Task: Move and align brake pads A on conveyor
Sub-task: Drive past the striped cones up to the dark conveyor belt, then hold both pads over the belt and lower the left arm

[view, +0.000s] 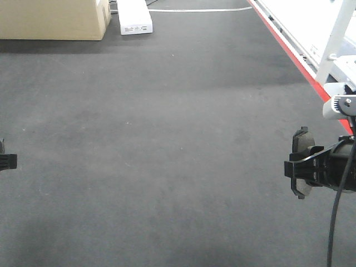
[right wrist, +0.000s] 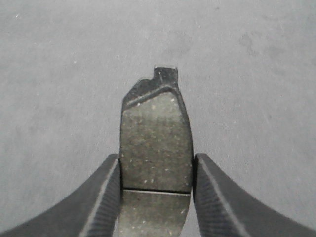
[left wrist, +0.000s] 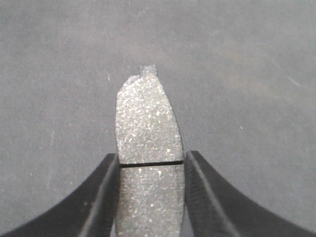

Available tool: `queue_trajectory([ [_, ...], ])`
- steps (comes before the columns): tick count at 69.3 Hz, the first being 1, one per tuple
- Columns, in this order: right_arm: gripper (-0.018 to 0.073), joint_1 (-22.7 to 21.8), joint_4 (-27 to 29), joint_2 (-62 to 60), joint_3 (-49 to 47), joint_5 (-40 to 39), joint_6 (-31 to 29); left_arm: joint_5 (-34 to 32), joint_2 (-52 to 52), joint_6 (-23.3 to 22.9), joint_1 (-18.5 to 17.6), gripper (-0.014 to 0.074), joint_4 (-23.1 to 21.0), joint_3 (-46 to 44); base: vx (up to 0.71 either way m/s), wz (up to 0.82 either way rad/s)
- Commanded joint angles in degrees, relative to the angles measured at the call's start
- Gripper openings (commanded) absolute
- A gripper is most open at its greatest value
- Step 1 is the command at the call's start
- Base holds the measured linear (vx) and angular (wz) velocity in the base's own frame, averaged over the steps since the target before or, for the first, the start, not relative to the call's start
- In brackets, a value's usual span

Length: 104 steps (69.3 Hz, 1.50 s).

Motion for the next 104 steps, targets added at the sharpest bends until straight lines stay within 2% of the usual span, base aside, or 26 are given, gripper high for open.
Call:
queue_trajectory([
  [1, 0.006, -0.2, -0.2, -1.2, -1.7, -4.3, -0.3, -3.6, -1.2, 0.0, -0.2, 0.0108, 0.3, -1.5, 0.08, 0.05],
  [93, 0.006, -0.2, -0.2, -1.2, -1.7, -4.3, -0.3, -4.3, -1.2, -0.1, -0.2, 0.0108, 0.3, -1.5, 0.02, 0.05],
  [98, 0.006, -0.2, -0.2, -1.2, -1.7, -4.3, -0.3, -5.0, -1.0, -0.7, -0.2, 0.0108, -0.7, -1.5, 0.0, 0.0],
  [104, 0.006, -0.2, -0.2, -1.2, -1.7, -4.3, -0.3, -4.9, -0.4, -0.4, -0.2, 0.0108, -4.4, -1.5, 0.0, 0.0],
])
